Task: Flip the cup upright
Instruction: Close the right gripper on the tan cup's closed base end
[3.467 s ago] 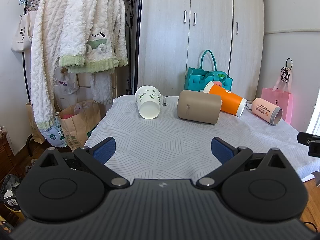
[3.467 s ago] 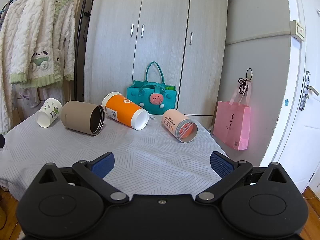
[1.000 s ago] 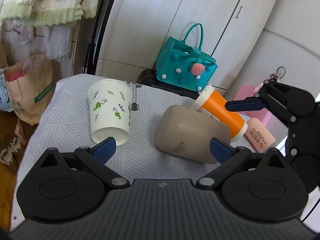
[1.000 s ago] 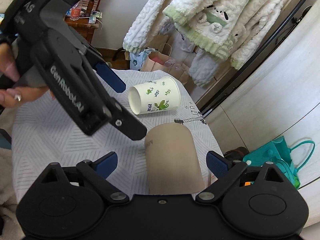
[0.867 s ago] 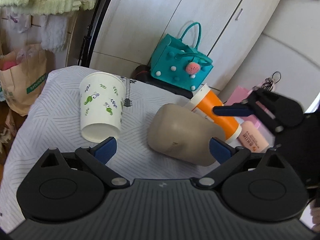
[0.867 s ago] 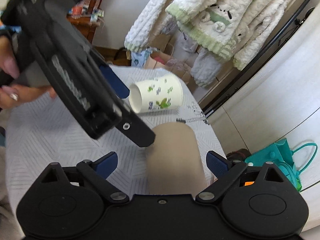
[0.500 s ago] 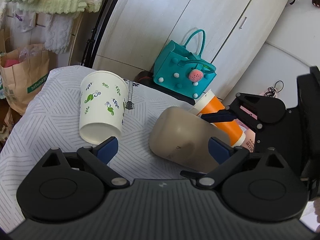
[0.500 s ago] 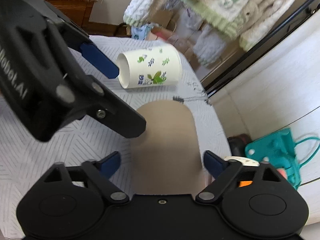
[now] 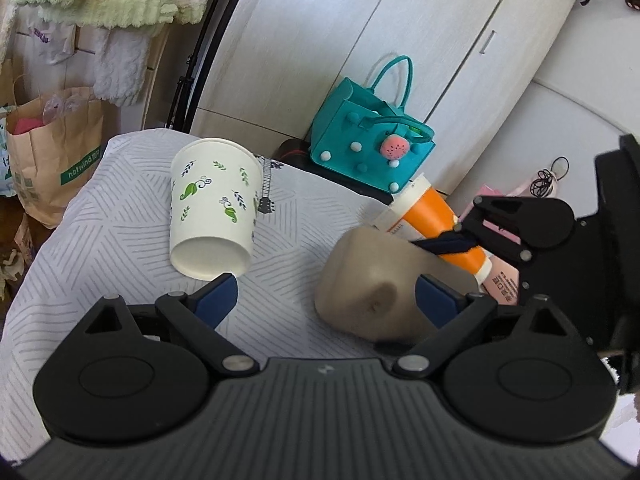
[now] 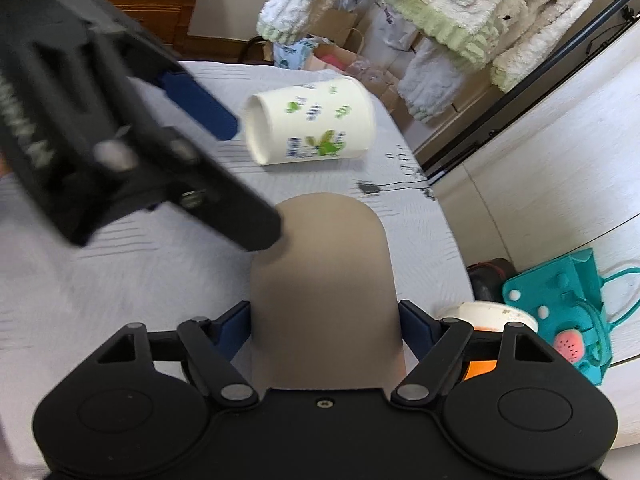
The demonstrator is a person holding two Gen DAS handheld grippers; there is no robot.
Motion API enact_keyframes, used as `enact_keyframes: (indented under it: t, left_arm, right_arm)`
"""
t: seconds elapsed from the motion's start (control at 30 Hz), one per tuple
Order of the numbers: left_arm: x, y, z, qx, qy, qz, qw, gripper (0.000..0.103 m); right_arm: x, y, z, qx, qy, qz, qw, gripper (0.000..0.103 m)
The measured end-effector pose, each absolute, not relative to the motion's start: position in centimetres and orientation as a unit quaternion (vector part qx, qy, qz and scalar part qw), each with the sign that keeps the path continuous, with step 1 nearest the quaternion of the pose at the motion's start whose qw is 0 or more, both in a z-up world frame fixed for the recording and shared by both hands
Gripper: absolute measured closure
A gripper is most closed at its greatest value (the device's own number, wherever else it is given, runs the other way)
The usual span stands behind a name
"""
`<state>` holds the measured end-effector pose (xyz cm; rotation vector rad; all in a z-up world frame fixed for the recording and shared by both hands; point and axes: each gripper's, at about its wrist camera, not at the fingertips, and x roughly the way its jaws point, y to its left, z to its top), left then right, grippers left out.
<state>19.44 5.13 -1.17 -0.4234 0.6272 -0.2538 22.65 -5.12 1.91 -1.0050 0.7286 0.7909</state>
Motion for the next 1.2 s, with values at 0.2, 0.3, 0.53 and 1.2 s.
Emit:
enact_keyframes:
  t: [0.2, 0.3, 0.53, 1.2]
  left_arm:
    - [17.6, 4.8, 0.0, -0.209, 0.304, -0.144, 0.918, 0.007]
    - [16.7, 4.2, 0.4, -0.197, 0.306, -0.149, 0.919, 0.007]
    - [15.7, 3.0, 0.1, -0.199, 0.323, -0.176, 0.909, 0.007]
    - [20.8, -0.1, 0.9, -0.093, 0.372, -0.310, 0.870, 0.007]
  right_arm:
    - [18.5, -6.1, 2.8, -0.465, 0.332, 0.388, 0.723, 0.021]
    - [16.6, -6.7, 2.9, -0.483, 0.333, 0.392, 0.709, 0.022]
    - [13.9, -7.9, 2.7, -0.516, 0.327, 0.410, 0.677, 0.022]
    - [11.8, -13.1, 6.7, -0.406, 0.273, 0.401, 0.775, 0.014]
